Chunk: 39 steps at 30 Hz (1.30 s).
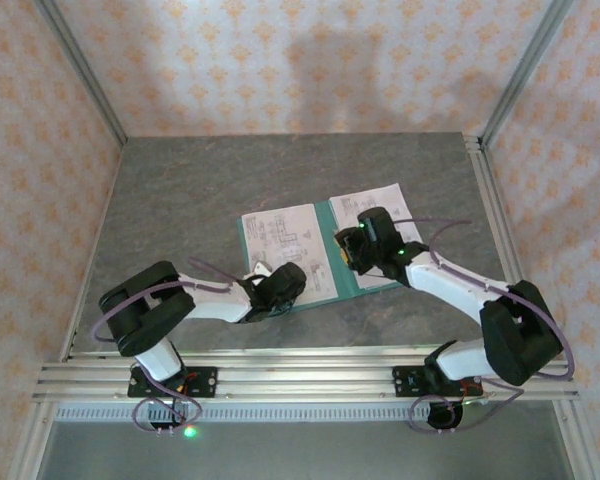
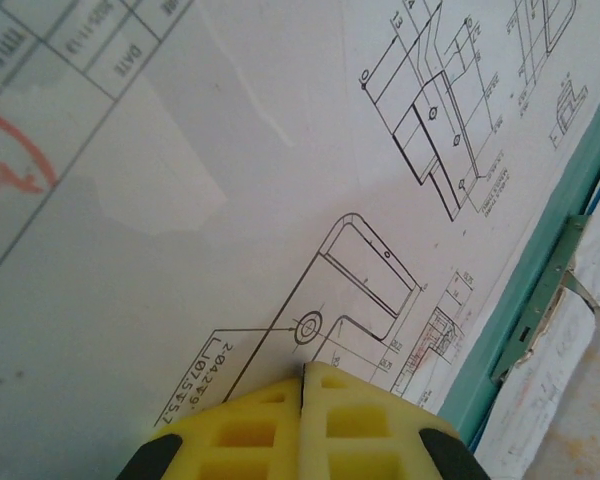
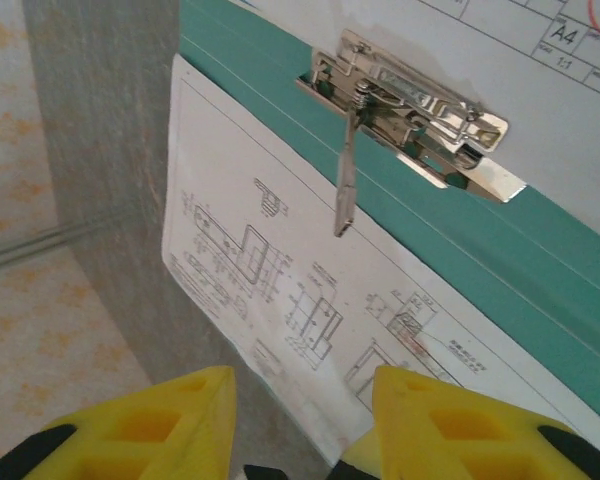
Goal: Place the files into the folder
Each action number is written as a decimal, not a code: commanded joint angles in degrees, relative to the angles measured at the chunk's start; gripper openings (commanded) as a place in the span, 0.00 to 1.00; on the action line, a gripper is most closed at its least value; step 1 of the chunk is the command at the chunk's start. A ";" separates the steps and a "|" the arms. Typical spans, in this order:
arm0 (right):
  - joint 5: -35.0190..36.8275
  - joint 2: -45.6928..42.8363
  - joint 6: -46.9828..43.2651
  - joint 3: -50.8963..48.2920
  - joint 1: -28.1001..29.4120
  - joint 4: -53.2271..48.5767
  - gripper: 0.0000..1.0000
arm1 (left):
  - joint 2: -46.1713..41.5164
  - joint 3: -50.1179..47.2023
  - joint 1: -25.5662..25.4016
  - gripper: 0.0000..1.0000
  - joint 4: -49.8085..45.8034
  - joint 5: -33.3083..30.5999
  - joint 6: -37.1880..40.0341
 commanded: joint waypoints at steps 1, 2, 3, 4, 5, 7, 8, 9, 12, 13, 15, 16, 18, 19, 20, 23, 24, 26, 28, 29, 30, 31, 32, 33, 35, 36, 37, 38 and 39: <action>-0.93 0.51 -0.02 -0.92 -2.61 2.35 0.40 | 4.47 -2.52 -0.94 0.00 -8.81 2.55 -2.10; -1.52 0.68 -0.25 -0.93 -3.54 2.87 0.40 | 4.21 -2.42 -1.14 0.00 -9.46 2.20 -2.07; -2.18 1.05 -0.38 -0.86 -4.18 3.38 0.40 | 3.92 -2.33 -1.29 0.00 -9.90 1.99 -1.92; -2.96 1.72 -0.55 -0.50 -4.65 3.51 0.40 | 3.63 -2.24 -1.37 0.00 -10.44 1.77 -1.82; -4.29 2.88 -0.88 0.26 -4.99 3.26 0.40 | 3.51 -2.19 -1.44 0.00 -10.72 1.61 -1.71; -5.84 4.79 -1.22 1.33 -5.03 2.59 0.40 | 3.48 -2.15 -1.51 0.00 -10.69 1.53 -1.64; -6.29 5.31 -0.71 1.13 -4.98 2.94 0.39 | 3.53 -2.03 -1.51 0.00 -10.68 1.55 -1.63; -6.32 5.60 -0.10 0.51 -4.94 3.63 0.39 | 3.53 -1.85 -1.43 0.00 -10.68 1.56 -1.47; -5.90 5.80 0.64 -0.76 -5.06 4.83 0.38 | 3.94 -1.34 -1.47 0.00 -11.04 1.63 -1.12; -5.86 5.96 0.63 -0.51 -5.01 4.76 0.37 | 4.02 -1.03 -1.52 0.00 -11.13 1.74 -1.07; -5.70 6.37 0.54 -0.12 -5.07 4.85 0.35 | 4.11 -0.85 -1.55 0.00 -11.44 1.65 -0.88; -5.56 6.68 0.33 0.28 -5.13 4.77 0.35 | 4.01 -0.75 -1.55 0.00 -11.60 1.68 -0.85; -5.43 7.43 0.10 1.03 -5.37 4.58 0.35 | 3.97 -0.74 -1.66 0.00 -11.88 1.54 -0.76; -5.51 8.06 0.10 1.39 -5.46 4.51 0.34 | 3.75 -0.81 -1.68 0.00 -11.97 1.45 -0.76; -5.58 8.58 -0.01 1.66 -5.53 4.37 0.33 | 3.63 -0.75 -1.71 0.00 -12.23 1.35 -0.83; -5.12 9.31 -0.02 1.80 -5.69 3.99 0.31 | 3.31 -0.91 -1.75 0.00 -12.46 1.10 -0.87; -5.05 9.46 -0.02 1.73 -5.85 4.05 0.31 | 3.23 -0.89 -1.71 0.00 -12.42 0.99 -0.85; -5.08 9.93 -0.01 1.75 -5.99 4.73 0.29 | 3.09 -0.92 -1.71 0.00 -12.70 1.01 -0.76; -5.13 10.51 -0.16 2.36 -6.00 4.58 0.28 | 3.18 -0.92 -1.74 0.00 -12.71 0.98 -0.76; -5.09 10.66 -0.16 2.50 -6.11 4.50 0.27 | 3.25 -0.96 -1.78 0.00 -12.72 1.07 -0.76; -5.12 10.85 -0.17 2.70 -6.05 4.52 0.26 | 3.20 -1.03 -1.76 0.00 -12.71 1.00 -0.75; -5.07 10.97 -0.13 2.77 -6.22 4.50 0.25 | 3.23 -1.01 -1.75 0.00 -12.71 1.01 -0.76; -5.03 11.12 -0.12 2.82 -6.28 4.50 0.24 | 3.18 -1.01 -1.75 0.00 -12.79 1.06 -0.76; -5.03 11.13 -0.20 2.90 -6.30 4.51 0.24 | 3.02 -1.01 -1.75 0.00 -12.91 1.03 -0.76; -4.98 11.19 -0.36 3.12 -6.24 4.10 0.23 | 2.94 -1.04 -1.75 0.00 -13.06 0.92 -0.79; -4.97 11.22 -0.42 3.12 -6.37 4.01 0.22 | 2.89 -1.09 -1.79 0.00 -13.18 0.83 -0.76; -4.87 11.29 -0.45 3.12 -6.35 3.88 0.22 | 2.76 -1.05 -1.80 0.00 -13.30 0.76 -0.76; -4.86 11.37 -0.45 3.08 -6.47 3.88 0.21 | 2.78 -1.09 -1.83 0.00 -13.32 0.77 -0.80; -4.83 11.46 -0.47 3.03 -6.53 3.77 0.20 | 2.81 -1.09 -1.82 0.00 -13.38 0.76 -0.80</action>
